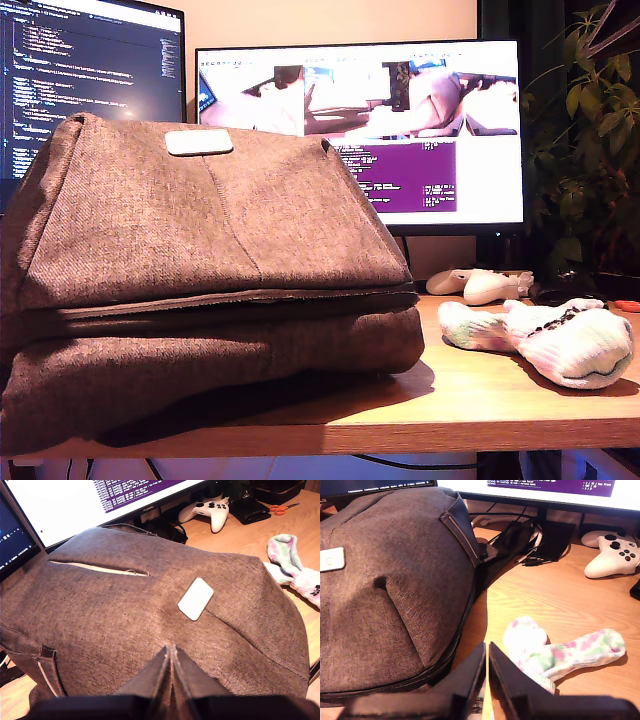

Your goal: Pack the pair of socks inside the grey Google backpack

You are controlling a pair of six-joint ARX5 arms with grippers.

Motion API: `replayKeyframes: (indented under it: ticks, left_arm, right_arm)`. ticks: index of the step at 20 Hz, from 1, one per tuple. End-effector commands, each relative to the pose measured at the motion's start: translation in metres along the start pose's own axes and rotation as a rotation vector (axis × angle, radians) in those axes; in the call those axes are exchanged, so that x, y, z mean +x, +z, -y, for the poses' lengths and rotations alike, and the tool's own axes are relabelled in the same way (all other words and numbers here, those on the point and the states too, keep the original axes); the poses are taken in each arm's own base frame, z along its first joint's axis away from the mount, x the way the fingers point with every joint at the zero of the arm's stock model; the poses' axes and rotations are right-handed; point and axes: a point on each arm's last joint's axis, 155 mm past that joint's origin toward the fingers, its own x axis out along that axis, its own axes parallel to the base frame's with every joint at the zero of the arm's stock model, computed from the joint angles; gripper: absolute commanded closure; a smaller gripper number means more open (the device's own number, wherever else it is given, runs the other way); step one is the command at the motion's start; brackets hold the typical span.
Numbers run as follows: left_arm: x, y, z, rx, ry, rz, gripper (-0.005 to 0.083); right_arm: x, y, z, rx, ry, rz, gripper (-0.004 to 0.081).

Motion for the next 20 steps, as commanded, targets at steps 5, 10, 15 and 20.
replayKeyframes:
  ticks: [5, 10, 15, 20]
  left_arm:
    - [0.002, -0.019, 0.004, -0.006, -0.016, -0.069, 0.0797]
    - [0.002, -0.019, 0.018, -0.001, -0.088, -0.068, 0.0797]
    - [0.004, -0.021, 0.06, 0.132, -0.273, -0.069, 0.0797]
    - [0.002, -0.019, 0.07, 0.173, -0.307, -0.055, 0.0797]
  right_arm:
    - [-0.001, -0.04, -0.002, 0.013, 0.007, -0.148, 0.0781]
    - [0.004, -0.043, -0.018, -0.068, 0.099, -0.174, 0.0781]
    - [0.027, -0.029, -0.052, -0.27, 0.242, -0.18, 0.0776]
    - [0.065, 0.016, -0.089, -0.648, 0.316, -0.029, 0.0384]
